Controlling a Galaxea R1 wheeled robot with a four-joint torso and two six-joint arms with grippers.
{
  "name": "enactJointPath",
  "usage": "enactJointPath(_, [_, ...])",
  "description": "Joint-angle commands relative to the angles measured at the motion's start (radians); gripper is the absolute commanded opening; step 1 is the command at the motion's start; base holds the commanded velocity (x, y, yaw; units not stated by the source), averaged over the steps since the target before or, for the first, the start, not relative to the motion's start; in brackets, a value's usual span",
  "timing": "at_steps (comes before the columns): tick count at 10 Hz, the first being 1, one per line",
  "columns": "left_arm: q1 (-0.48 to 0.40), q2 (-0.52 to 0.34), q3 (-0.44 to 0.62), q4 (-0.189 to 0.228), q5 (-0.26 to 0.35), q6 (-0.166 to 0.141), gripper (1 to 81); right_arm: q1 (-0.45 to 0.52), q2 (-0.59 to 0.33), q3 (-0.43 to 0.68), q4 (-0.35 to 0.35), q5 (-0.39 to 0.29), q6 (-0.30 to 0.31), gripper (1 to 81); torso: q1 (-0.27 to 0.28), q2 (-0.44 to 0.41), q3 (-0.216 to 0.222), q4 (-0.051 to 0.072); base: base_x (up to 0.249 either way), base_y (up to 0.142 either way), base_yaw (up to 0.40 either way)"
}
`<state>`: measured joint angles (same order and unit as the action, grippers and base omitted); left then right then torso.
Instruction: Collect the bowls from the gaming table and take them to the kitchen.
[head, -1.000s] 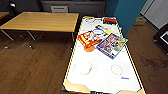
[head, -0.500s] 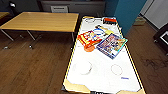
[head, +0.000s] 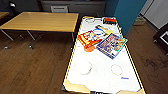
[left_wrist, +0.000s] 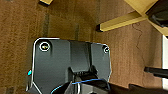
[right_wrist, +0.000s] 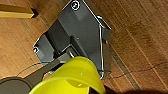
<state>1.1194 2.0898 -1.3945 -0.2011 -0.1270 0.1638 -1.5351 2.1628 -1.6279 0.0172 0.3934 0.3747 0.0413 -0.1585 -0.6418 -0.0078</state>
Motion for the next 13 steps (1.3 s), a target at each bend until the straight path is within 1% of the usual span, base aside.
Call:
enactJointPath(1, [-0.140, -0.126, 0.170, -0.017, 0.082, -0.024, 81.1, -0.011, -0.044, 0.001, -0.031, -0.065, -0.002, 1.0, 0.000, 0.000, 0.000, 0.000, 0.000, 0.000, 0.000])
enactJointPath(3, [-0.223, -0.160, 0.183, -0.063, 0.138, -0.026, 81.1, -0.009, -0.038, -0.004, -0.033, -0.065, -0.002, 1.0, 0.000, 0.000, 0.000, 0.000, 0.000, 0.000, 0.000])
enactJointPath(4, [-0.281, -0.175, 0.186, -0.084, 0.167, -0.026, 81.1, -0.009, -0.033, -0.009, -0.033, -0.065, -0.002, 1.0, 0.000, 0.000, 0.000, 0.000, 0.000, 0.000, 0.000])
enactJointPath(6, [-0.380, -0.201, 0.186, -0.144, 0.240, -0.026, 81.1, -0.003, -0.033, -0.003, -0.033, -0.067, -0.002, 1.0, 0.000, 0.000, 0.000, 0.000, 0.000, 0.000, 0.000])
enactJointPath(7, [-0.433, -0.200, 0.181, -0.174, 0.274, -0.026, 81.1, -0.001, -0.032, -0.001, -0.033, -0.067, -0.002, 1.0, 0.000, 0.000, 0.000, 0.000, 0.000, 0.000, 0.000])
enactJointPath(8, [-0.466, -0.198, 0.177, -0.193, 0.297, -0.026, 81.1, -0.001, -0.033, 0.001, -0.033, -0.067, -0.002, 1.0, 0.000, 0.000, 0.000, 0.000, 0.000, 0.000, 0.000])
enactJointPath(9, [-0.509, -0.200, 0.169, -0.228, 0.319, -0.026, 81.1, -0.001, -0.033, 0.001, -0.033, -0.067, -0.002, 1.0, 0.000, 0.000, 0.000, 0.000, 0.000, 0.000, 0.000])
enactJointPath(10, [-0.557, -0.206, 0.167, -0.253, 0.335, -0.026, 81.1, -0.001, -0.033, 0.004, -0.033, -0.067, -0.002, 1.0, 0.000, 0.000, 0.000, 0.000, 0.000, 0.000, 0.000])
enactJointPath(12, [-0.643, -0.212, 0.164, -0.296, 0.383, -0.026, 81.1, 0.002, -0.036, 0.010, -0.033, -0.068, -0.002, 1.0, 0.000, 0.000, 0.000, 0.000, 0.000, 0.000, 0.000])
enactJointPath(13, [-0.694, -0.214, 0.158, -0.319, 0.397, -0.026, 81.1, 0.006, -0.035, 0.010, -0.033, -0.071, -0.002, 1.0, 0.000, 0.000, 0.000, 0.000, 0.000, 0.000, 0.000])
